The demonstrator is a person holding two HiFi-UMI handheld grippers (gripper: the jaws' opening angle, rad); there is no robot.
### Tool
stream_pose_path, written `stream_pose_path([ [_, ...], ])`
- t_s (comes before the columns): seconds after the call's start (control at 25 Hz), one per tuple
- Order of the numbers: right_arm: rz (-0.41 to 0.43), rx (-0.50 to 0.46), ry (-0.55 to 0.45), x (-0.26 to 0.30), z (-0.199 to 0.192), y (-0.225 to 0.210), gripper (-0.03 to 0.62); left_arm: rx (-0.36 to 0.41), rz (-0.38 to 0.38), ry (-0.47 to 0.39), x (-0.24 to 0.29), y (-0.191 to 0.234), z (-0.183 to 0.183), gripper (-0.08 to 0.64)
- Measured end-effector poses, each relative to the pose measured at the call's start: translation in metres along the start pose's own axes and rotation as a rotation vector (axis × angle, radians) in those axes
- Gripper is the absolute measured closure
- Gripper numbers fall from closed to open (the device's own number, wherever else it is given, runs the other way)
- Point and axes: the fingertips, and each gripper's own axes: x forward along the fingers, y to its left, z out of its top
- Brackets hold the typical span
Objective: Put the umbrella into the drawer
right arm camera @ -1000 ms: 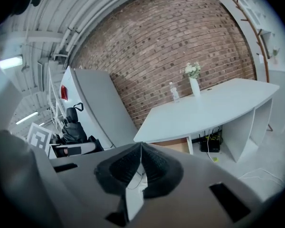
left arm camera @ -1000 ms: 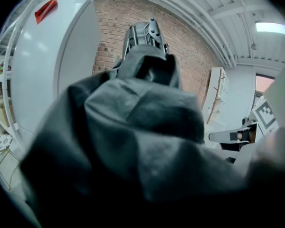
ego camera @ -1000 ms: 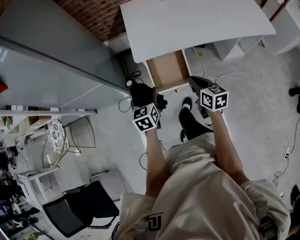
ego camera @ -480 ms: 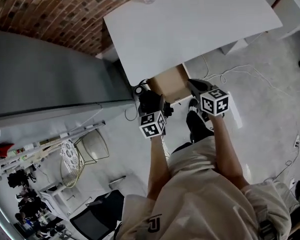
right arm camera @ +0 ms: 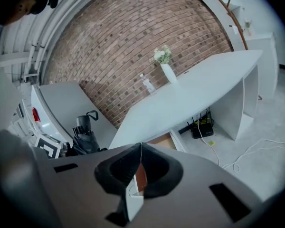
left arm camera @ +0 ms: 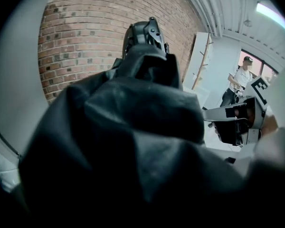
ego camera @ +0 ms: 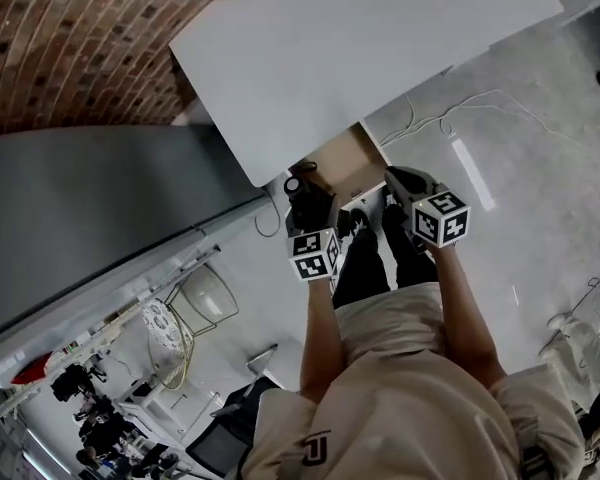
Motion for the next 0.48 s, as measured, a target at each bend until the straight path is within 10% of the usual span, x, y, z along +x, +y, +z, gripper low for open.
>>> stream_pose_path([
  [0.48,-0.204,0.173,-0.088,-0.002,-0.076,-0.036,0.525,0.270,-0.210,0.140,0.059,0.001,-0.060,0.282],
])
